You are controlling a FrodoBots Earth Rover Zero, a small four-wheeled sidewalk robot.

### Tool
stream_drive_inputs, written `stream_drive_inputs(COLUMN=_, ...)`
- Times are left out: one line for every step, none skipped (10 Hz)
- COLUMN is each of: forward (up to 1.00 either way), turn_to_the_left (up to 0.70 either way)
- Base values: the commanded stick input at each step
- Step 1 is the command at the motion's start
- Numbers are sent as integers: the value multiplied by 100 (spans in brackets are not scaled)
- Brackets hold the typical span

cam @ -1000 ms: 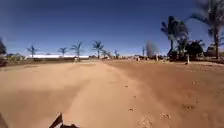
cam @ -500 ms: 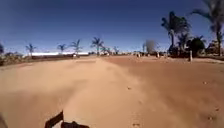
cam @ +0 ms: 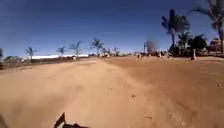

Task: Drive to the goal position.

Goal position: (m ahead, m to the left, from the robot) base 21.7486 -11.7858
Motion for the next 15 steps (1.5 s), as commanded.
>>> stream_drive_inputs(forward=70, turn_to_the_left=0)
stream_drive_inputs(forward=70, turn_to_the_left=0)
stream_drive_inputs(forward=70, turn_to_the_left=0)
stream_drive_inputs(forward=70, turn_to_the_left=0)
stream_drive_inputs(forward=70, turn_to_the_left=0)
stream_drive_inputs(forward=70, turn_to_the_left=0)
stream_drive_inputs(forward=70, turn_to_the_left=0)
stream_drive_inputs(forward=70, turn_to_the_left=0)
stream_drive_inputs(forward=70, turn_to_the_left=0)
stream_drive_inputs(forward=70, turn_to_the_left=0)
stream_drive_inputs(forward=70, turn_to_the_left=0)
stream_drive_inputs(forward=70, turn_to_the_left=0)
stream_drive_inputs(forward=70, turn_to_the_left=0)
stream_drive_inputs(forward=70, turn_to_the_left=0)
stream_drive_inputs(forward=70, turn_to_the_left=0)
